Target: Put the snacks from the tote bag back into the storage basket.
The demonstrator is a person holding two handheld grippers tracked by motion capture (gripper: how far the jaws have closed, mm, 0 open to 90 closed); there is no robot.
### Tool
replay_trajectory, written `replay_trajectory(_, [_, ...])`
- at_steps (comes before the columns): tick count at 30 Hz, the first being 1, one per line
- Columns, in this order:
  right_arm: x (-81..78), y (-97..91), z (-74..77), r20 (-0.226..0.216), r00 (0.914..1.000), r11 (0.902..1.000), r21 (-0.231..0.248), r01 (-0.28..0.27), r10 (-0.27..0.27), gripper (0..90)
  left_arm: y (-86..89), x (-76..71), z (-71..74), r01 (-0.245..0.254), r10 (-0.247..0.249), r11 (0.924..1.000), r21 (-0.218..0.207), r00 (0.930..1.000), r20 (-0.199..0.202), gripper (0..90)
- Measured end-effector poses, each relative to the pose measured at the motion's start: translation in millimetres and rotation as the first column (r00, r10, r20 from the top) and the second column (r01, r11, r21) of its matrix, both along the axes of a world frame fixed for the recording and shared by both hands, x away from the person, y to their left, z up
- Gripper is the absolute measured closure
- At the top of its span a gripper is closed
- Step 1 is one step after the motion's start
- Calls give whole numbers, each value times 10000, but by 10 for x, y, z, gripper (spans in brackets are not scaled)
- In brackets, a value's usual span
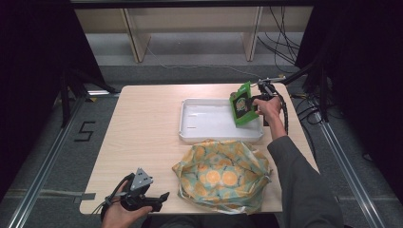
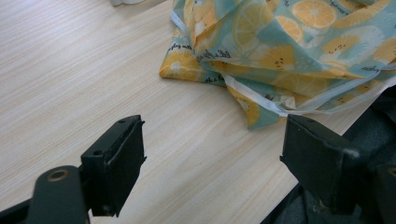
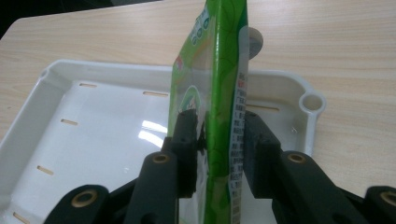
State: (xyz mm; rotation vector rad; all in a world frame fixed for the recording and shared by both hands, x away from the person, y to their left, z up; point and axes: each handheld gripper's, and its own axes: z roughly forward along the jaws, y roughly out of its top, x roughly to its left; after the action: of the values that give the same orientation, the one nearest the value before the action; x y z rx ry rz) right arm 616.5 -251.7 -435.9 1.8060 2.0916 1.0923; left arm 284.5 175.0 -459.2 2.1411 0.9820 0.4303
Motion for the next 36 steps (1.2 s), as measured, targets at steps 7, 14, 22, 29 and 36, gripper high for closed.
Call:
replay_trajectory(7, [-2, -16, -10, -280, 9994, 9998, -60, -202, 200, 683, 2, -1, 2, -2, 2, 10000, 8, 10000, 2, 202])
replay_trajectory(14, [-4, -1, -38, -246, 9995, 9998, 39, 174, -173, 670, 3, 0, 3, 15, -15, 10000, -11, 10000, -9, 202])
replay_trajectory(22, [-12, -20, -45, -663, 9974, 9996, -16, 280, -281, 660, -5, -4, 0, -44, 44, 9999, -137, 10000, 3, 202])
replay_trajectory(29, [-20, -46, -82, -823, 9954, 9988, -122, 473, -481, 661, -3, -3, 2, -65, 64, 9999, -149, 10000, -31, 202])
replay_trajectory(36, [-27, -88, -50, -596, 9979, 9995, -230, 234, -247, 657, -1, -1, 4, -46, 45, 9999, -130, 10000, -13, 203])
